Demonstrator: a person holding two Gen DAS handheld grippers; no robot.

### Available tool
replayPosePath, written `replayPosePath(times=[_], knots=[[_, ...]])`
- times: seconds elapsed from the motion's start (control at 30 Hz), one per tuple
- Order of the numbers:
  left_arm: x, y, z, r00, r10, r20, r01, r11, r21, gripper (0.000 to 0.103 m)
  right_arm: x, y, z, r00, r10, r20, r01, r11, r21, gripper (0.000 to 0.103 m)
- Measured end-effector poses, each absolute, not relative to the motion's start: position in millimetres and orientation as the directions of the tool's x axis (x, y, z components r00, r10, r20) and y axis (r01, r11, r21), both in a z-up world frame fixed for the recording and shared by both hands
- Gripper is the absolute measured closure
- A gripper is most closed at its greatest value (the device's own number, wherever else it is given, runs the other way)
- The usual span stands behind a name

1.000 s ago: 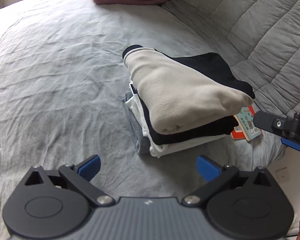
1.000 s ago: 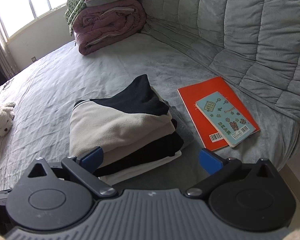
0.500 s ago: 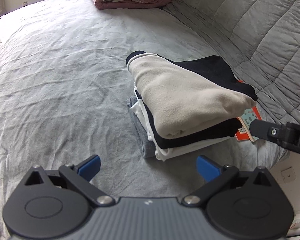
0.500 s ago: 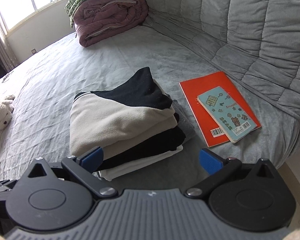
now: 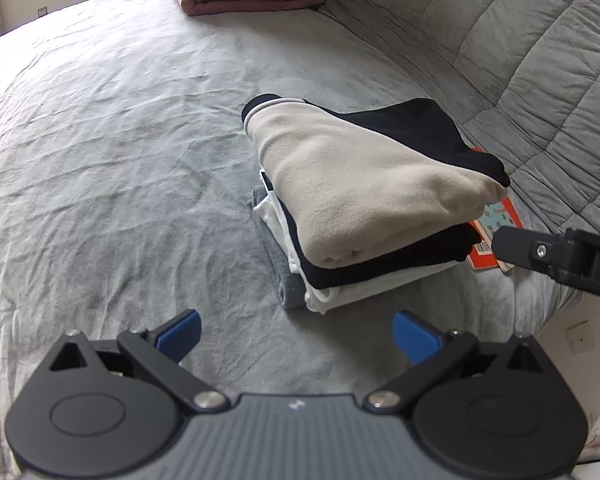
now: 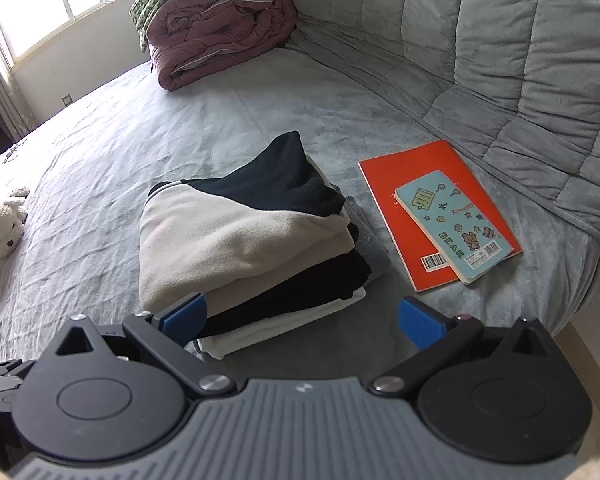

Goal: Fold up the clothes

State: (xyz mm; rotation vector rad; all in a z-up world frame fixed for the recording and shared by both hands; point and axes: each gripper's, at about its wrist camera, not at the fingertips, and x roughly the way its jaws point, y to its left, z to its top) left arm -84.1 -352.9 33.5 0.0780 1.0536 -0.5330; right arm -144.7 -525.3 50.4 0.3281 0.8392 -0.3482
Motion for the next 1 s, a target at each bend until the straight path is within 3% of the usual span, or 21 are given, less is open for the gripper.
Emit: replayPosePath(times=[1.0], knots=[[-83.4, -354.6, 32.4, 0.369, -0.375, -0.85, 0.455, 0.871, -0.187, 0.001, -143.9, -528.1, 48.3, 0.609, -0.159, -0.777, 0.422, 0.894, 0.147, 0.0]])
